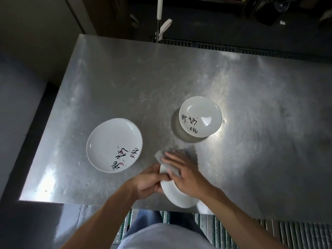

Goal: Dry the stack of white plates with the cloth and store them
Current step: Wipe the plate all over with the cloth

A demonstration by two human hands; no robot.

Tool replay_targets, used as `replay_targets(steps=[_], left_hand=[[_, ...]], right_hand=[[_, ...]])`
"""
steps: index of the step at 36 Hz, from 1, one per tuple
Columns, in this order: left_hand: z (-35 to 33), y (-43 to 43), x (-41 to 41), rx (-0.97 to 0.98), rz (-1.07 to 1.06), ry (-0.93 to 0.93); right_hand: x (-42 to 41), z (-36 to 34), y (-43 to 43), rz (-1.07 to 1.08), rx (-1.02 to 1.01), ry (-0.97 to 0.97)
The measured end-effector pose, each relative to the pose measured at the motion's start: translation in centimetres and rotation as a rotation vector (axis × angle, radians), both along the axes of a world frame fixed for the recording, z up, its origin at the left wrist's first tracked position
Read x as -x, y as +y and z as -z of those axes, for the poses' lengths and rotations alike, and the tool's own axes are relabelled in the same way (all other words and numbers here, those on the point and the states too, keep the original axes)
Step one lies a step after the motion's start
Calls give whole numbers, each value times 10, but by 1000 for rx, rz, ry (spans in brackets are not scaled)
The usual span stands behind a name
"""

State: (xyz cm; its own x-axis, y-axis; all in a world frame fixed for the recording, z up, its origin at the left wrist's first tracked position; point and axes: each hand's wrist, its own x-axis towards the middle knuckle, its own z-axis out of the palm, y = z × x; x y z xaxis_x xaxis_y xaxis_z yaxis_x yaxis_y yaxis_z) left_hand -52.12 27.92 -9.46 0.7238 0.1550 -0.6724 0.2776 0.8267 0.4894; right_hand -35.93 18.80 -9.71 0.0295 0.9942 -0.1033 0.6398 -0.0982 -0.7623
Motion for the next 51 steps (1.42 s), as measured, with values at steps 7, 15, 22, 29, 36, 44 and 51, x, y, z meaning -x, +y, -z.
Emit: replay_targets(steps=[7,15,22,29,36,44,51], left_hand=[[2,-1,6,-19,-63,15],[3,-2,3,6,-228,-43],[-2,7,10,132,-115,-90],[-8,5,-1,27,75,-78],[-8,1,2,31,-28,-49],[-16,9,-6,86,-275,-27],[-29,22,-36,85,-333,23]], right_hand=[[-23,9,-3,236,237,-36],[-36,10,-2,547,408,286],[-57,1,-5,832,428,522],[-28,-16,6,271,85,152],[-40,4,-1,353,265,-20],[-42,8,-34,502,219,249],[-12,-5,-37,145,3,-91]])
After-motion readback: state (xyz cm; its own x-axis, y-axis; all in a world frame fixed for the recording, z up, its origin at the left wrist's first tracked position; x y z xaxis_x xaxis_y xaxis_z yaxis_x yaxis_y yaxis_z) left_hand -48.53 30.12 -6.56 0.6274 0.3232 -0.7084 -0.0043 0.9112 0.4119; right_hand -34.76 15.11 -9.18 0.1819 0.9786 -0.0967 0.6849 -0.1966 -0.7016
